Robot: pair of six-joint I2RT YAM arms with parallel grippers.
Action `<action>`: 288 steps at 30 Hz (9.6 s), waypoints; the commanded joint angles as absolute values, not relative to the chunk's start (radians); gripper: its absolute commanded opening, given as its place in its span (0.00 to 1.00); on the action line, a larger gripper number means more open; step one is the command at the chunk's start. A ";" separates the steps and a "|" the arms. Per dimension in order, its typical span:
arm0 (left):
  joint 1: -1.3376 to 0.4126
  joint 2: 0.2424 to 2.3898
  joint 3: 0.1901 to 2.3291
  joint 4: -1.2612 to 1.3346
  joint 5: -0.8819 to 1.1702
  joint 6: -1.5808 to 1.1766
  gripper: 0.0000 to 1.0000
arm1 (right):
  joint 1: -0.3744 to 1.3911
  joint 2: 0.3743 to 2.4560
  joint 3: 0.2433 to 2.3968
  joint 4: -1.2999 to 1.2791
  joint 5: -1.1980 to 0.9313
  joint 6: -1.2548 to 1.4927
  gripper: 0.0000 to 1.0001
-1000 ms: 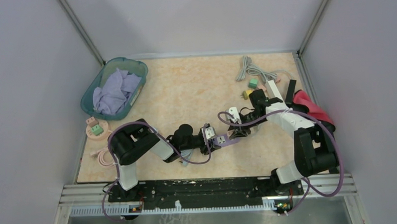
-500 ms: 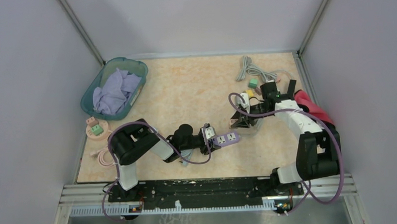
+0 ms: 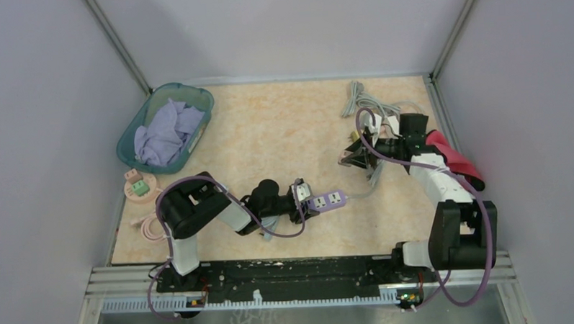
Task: Pull the plug off the socket
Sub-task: Remove the plug from the socket, then place the plug at the center of the board, then place the socket at the center of the board.
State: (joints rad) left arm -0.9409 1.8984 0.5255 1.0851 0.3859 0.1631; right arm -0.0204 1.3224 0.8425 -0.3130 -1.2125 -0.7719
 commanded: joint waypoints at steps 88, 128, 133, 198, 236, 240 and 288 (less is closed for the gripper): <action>-0.956 1.847 0.520 1.004 0.423 0.148 0.05 | 0.059 1.327 0.819 -0.707 -1.219 -1.442 0.99; -0.978 1.752 0.502 0.992 0.398 0.170 0.05 | 0.353 1.466 0.795 -0.601 -0.885 -1.359 0.98; -0.980 1.736 0.486 1.030 0.403 0.159 0.04 | 0.395 1.486 0.802 -0.606 -0.849 -1.358 0.95; -0.977 1.153 0.221 0.892 -0.003 0.020 1.00 | -0.032 1.343 0.729 0.321 -0.577 -0.061 0.01; -0.976 1.185 0.261 0.829 -0.030 0.020 1.00 | 0.164 1.861 1.425 -0.308 -0.669 -0.711 0.00; -0.974 1.185 0.261 0.826 -0.036 0.018 1.00 | 0.192 1.970 1.553 -0.314 -0.621 -0.736 0.02; -0.965 0.914 0.328 0.554 -0.050 -0.263 1.00 | 0.161 1.783 1.584 -0.385 -0.556 -0.365 0.84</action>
